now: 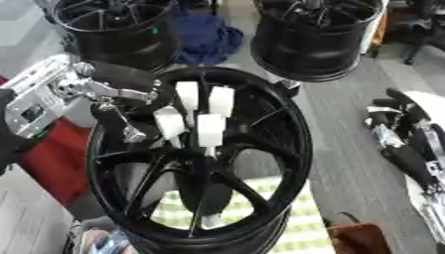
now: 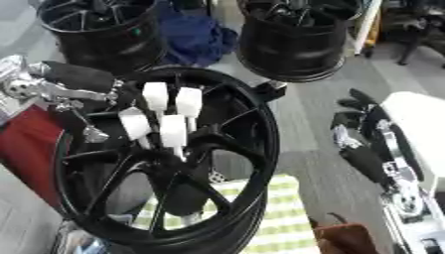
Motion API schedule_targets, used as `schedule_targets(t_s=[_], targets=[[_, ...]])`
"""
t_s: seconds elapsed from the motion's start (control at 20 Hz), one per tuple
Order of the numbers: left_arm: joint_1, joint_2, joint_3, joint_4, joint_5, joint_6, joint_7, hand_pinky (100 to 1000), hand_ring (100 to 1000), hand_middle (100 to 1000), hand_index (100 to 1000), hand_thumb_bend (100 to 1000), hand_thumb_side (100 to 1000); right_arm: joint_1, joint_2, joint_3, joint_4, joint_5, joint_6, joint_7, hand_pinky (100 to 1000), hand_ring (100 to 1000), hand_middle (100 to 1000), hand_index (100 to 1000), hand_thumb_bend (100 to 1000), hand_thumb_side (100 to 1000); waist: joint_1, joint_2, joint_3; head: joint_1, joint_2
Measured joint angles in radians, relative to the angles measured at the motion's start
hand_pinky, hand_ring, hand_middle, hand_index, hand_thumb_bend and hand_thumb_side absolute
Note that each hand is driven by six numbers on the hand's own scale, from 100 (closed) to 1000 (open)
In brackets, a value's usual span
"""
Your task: Pull the pin out of the wheel hub.
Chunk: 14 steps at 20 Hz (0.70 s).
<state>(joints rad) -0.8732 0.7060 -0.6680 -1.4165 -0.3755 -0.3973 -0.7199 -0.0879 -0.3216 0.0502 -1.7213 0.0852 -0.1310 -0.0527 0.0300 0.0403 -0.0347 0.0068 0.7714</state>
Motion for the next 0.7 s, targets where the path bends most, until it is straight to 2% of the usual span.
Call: schedule_targets(t_s=[0.55,0.7], targets=[[-0.007,-0.01,0.003,0.011,0.045,0.019,-0.019,579,100,488,670,100,100,0.0,0.0,0.0,0.005,0.0,0.0,0.0,781,766,796,945,100,416,0.001,0.0,-0.001,-0.001,0.0],[-0.01,-0.01,0.02,0.006,0.084,0.033,-0.033,565,100,464,642,100,100,0.0,0.0,0.0,0.005,0.0,0.0,0.0,781,766,796,946,100,416,0.001,0.0,-0.001,-0.001,0.0]])
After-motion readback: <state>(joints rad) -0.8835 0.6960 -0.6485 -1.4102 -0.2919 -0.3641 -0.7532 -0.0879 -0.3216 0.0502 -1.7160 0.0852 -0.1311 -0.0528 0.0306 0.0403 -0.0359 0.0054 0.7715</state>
